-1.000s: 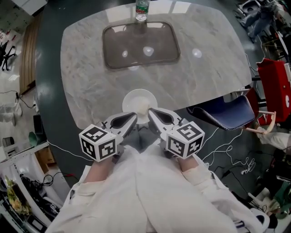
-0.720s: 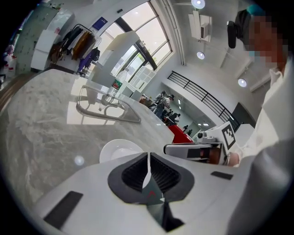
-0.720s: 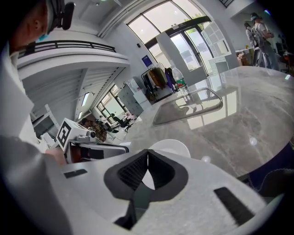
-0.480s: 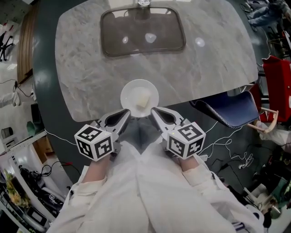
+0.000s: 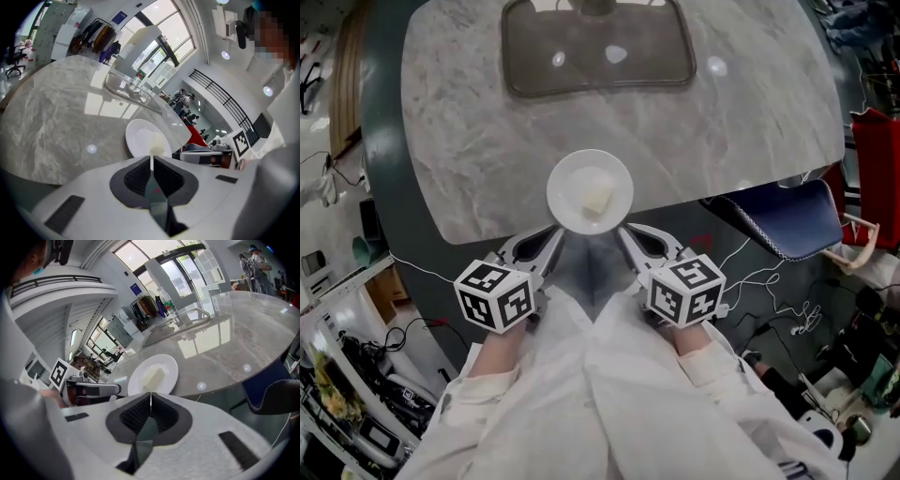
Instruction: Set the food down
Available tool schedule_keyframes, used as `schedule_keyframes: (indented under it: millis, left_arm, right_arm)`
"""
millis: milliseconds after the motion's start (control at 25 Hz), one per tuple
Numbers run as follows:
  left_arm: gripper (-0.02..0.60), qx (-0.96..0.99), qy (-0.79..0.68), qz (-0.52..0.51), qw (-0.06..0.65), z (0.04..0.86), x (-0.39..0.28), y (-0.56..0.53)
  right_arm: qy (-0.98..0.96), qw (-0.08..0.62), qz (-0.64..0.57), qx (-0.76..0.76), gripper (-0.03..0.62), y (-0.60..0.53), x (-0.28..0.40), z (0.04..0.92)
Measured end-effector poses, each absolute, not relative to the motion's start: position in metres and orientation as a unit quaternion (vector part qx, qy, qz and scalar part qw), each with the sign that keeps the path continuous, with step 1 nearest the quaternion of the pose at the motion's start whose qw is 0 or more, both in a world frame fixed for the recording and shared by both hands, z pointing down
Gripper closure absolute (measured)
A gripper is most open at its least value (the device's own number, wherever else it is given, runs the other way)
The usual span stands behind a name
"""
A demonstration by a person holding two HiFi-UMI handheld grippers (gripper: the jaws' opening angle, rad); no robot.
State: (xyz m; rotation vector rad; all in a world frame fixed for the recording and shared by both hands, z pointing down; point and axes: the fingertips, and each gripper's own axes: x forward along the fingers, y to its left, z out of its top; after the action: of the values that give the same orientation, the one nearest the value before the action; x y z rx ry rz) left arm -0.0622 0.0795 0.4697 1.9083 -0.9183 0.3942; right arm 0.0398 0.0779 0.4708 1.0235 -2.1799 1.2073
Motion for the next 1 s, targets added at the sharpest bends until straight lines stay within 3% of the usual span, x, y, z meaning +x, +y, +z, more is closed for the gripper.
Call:
schedule_keyframes:
  millis: [440,560,880,1000]
  left_arm:
    - [0.547,0.756,-0.392,0.139,0.505,0.484,-0.062,0.077]
    - [0.466,0.752,-0.39,0.14,0.512,0.487,-0.063,0.076]
    - [0.466,0.744,-0.398,0.144,0.517,0.491,-0.067,0.072]
    - [0.465,0.744,-0.398,0.144,0.518,0.492,-0.066,0.071]
  right_arm:
    - [-0.768,0.221,0.454,0.395,0.589,0.07,0.048,0.486]
    - [-0.764,0.226,0.455,0.397,0.589,0.068,0.048,0.49]
    - [-0.755,0.221,0.455,0.416,0.586,0.061,0.055,0.49]
    - [-0.754,0.22,0.462,0.413,0.549,0.06,0.055,0.491]
